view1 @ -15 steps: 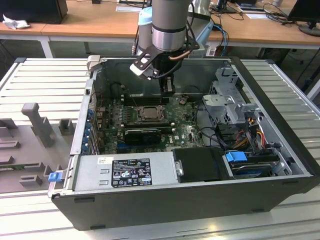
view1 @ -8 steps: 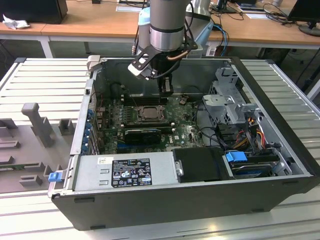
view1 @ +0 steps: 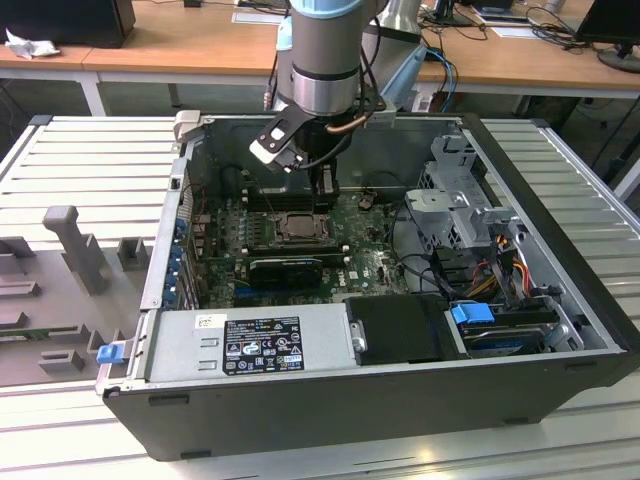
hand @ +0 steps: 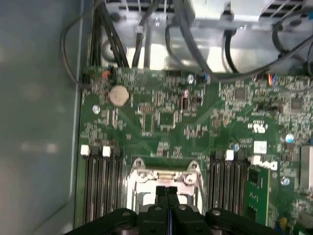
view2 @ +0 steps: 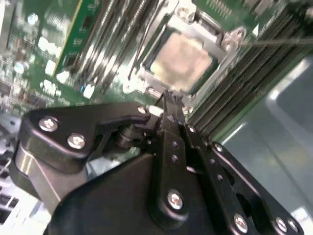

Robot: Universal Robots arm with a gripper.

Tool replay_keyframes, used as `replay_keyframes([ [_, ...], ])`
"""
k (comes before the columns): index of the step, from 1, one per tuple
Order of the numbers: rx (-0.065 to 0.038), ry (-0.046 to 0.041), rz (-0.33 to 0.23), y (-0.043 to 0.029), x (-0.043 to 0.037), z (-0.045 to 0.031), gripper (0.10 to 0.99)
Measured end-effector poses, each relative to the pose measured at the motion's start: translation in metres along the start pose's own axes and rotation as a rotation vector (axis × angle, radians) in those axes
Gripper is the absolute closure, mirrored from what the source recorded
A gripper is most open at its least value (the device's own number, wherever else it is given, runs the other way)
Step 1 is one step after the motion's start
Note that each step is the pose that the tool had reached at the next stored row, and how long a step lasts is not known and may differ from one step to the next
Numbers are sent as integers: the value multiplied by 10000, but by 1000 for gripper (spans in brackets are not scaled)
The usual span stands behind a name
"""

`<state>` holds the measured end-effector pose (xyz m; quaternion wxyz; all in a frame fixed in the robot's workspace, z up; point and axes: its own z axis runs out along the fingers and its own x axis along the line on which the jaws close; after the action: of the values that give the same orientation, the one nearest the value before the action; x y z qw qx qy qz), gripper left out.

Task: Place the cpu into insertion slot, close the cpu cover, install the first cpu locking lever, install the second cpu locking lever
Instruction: 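Close the cpu cover, then install the first cpu locking lever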

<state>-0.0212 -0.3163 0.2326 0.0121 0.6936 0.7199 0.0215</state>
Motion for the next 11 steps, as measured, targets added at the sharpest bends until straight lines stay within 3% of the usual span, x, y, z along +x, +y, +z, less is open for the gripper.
replay_keyframes([
  [3,1,2,-2,-107,5,-1,980],
  [11,1,2,-1,-184,7,-4,980],
])
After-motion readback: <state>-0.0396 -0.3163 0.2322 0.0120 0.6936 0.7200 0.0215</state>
